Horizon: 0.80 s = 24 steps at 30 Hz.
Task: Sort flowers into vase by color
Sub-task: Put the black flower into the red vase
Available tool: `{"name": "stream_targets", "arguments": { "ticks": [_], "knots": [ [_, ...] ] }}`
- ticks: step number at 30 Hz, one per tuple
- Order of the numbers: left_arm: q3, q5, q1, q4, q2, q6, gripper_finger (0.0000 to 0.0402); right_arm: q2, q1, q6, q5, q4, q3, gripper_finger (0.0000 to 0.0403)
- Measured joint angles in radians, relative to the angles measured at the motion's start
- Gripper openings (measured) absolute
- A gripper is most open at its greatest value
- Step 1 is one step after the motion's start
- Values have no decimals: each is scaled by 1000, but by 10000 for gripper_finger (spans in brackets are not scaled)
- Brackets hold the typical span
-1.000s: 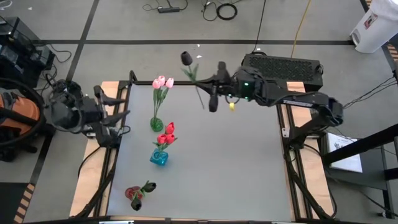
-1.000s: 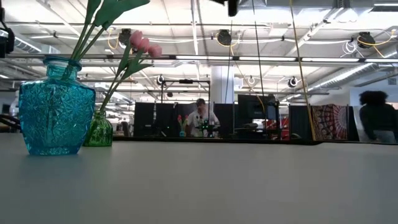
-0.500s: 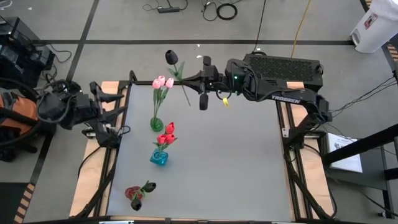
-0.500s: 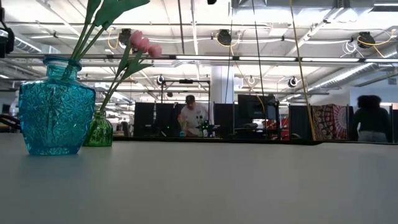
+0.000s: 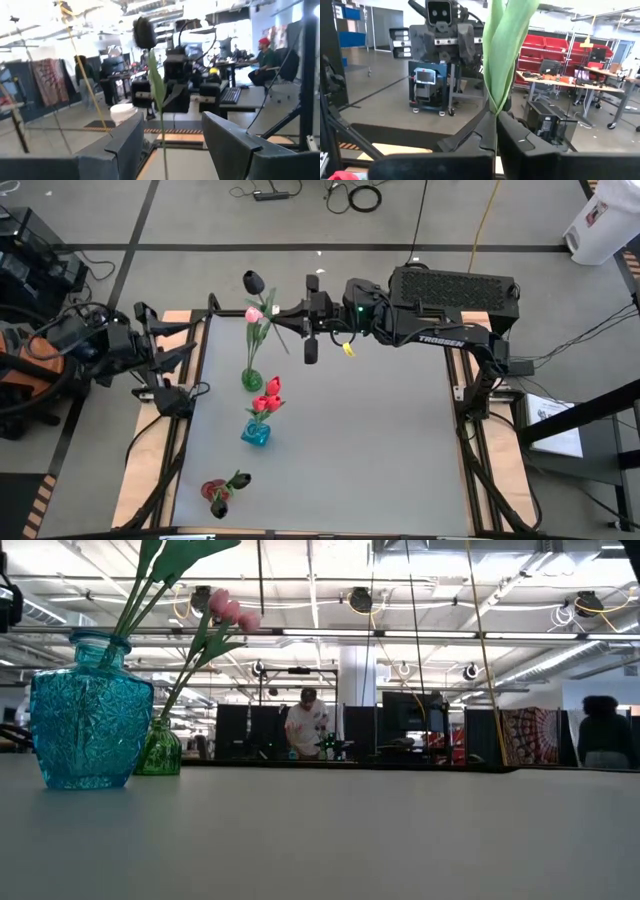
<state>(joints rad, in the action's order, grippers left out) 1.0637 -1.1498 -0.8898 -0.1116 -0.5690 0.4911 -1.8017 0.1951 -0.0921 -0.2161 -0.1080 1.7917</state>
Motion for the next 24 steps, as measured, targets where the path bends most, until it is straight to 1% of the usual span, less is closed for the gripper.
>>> {"name": "stream_targets", "arguments": {
  "ticks": [4, 8, 10, 13, 16, 19, 21, 24],
  "knots": [
    [-1, 33, 11, 49, -5, 51, 208, -10, 0, -3, 0, -5, 4, 0],
    [-1, 72, 75, 55, -27, 57, 208, -10, -1, -3, 0, -8, 4, 0],
    [-1, 103, 120, 55, -48, 57, 208, -10, -1, -3, 0, -8, 4, 0],
    [-1, 180, 199, 57, -84, 39, 208, -10, -1, -3, 0, -7, 4, 0],
    [-1, 237, 286, 92, -133, 41, 208, -10, -1, -3, 0, -8, 4, 0],
    [-1, 327, 377, 117, -170, 31, 208, -10, -1, -1, -1, -3, 4, 0],
    [-2, 386, 436, 140, -197, 8, 208, -10, 0, 1, -24, 0, 4, 0],
    [-2, 446, 518, 165, -240, -13, 208, -10, -1, 1, -51, 13, 4, 0]
  ]
}}
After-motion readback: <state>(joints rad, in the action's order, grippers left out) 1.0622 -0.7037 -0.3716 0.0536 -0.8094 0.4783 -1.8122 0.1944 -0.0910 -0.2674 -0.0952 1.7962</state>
